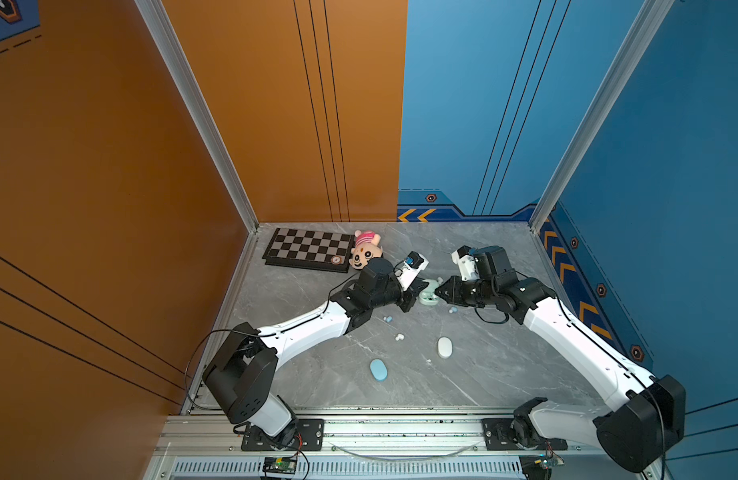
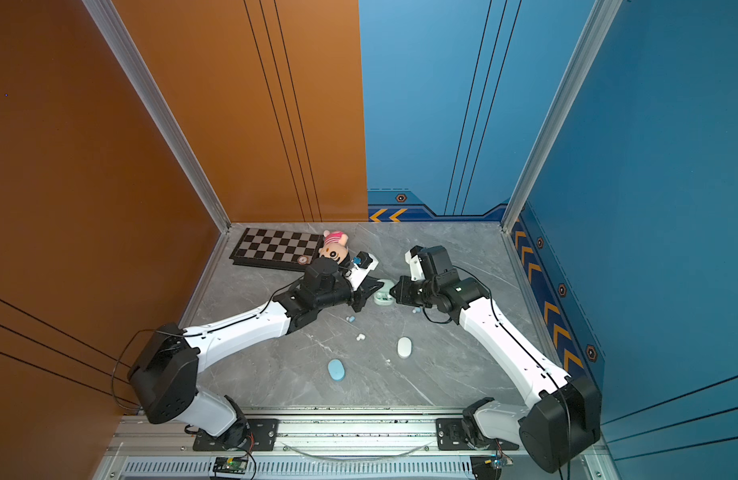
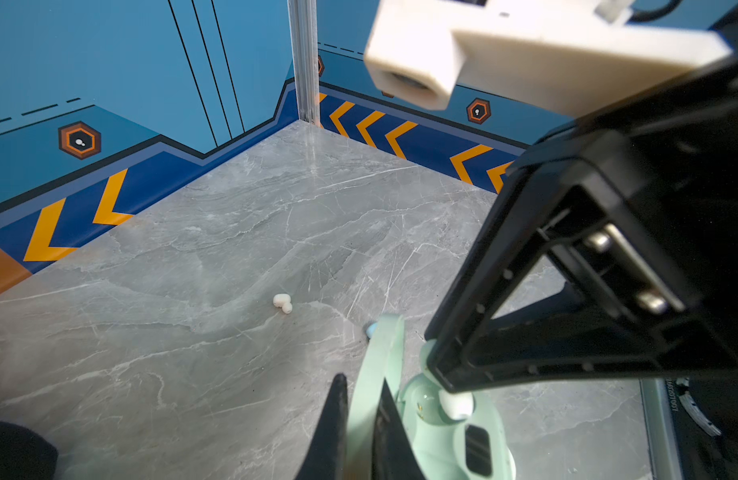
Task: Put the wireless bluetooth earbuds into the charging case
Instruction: 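Carry the mint earbud with the right gripper over the case held by the left gripper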
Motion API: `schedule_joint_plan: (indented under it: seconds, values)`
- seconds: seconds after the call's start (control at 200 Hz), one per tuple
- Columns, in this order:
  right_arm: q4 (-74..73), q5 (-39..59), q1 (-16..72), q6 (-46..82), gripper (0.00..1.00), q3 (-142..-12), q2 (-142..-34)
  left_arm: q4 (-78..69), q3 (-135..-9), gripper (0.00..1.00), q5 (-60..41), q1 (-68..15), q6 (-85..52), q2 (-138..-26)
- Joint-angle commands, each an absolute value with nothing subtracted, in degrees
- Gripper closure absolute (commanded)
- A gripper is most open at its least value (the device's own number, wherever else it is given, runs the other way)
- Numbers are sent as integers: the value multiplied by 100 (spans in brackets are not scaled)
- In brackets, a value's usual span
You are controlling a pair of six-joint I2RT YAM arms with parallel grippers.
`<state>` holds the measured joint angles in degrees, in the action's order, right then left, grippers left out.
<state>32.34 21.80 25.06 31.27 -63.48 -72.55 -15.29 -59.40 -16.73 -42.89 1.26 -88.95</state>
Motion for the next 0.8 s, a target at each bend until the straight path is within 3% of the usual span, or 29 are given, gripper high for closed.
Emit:
schedule_joint_plan:
  seconds: [0.0,0.796]
  values:
    - [3226,2031,2470,2988,87,-6334,-7216,-1646,-6117,100,-1791,-4355,204,-8745]
    - [2936,2238,2492,3031,68,-6377,-7087,-1644,-6193,100,-1792,-4359,215,-8841]
